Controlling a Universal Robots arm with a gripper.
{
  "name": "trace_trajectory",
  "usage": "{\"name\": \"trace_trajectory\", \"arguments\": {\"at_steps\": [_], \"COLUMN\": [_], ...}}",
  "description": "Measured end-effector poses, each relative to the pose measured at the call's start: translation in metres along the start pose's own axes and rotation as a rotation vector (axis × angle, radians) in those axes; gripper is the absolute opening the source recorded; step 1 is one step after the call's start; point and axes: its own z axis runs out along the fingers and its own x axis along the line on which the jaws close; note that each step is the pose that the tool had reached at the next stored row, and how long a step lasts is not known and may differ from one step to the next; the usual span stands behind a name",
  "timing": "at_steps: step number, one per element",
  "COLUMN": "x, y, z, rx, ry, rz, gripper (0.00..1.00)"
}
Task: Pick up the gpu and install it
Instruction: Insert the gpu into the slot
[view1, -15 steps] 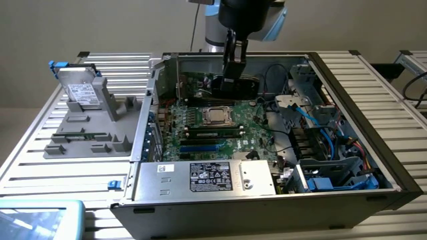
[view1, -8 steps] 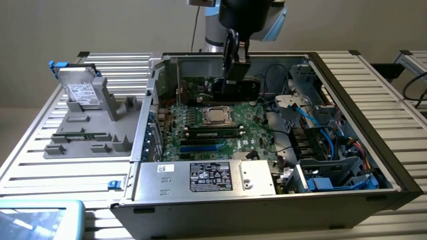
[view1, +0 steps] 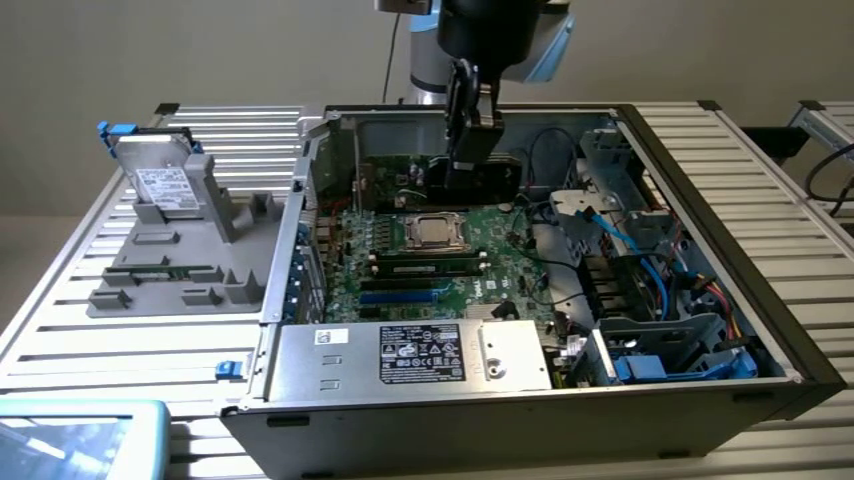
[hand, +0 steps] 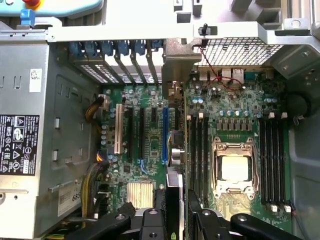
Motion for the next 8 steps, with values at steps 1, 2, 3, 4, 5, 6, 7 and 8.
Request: {"name": "trace_trajectory", "arguments": {"at_steps": [1, 2, 3, 4, 5, 6, 7, 8], "x": [-0.0001, -0.0001, -0.0003, -0.0006, -0.0010, -0.0015, -0.0021, -0.0027], "y": [0.0000, 0.0000, 0.0000, 0.0003, 0.0005, 0.0007, 0.0012, 0.0016], "z": [0.0004, 0.0006, 0.0008, 0.0013, 0.0020, 0.0030, 0.0040, 0.0050], "rx": [0.0031, 0.0076, 0.0132, 0.0180, 0.0203, 0.0223, 0.0234, 0.0235], "ry": [0.0019, 0.0063, 0.0112, 0.0148, 0.0177, 0.0190, 0.0190, 0.0190], "rz": [0.000, 0.001, 0.002, 0.003, 0.003, 0.003, 0.003, 0.003], "gripper": [0.28, 0.28, 0.28, 0.28, 0.28, 0.28, 0.28, 0.28]}}
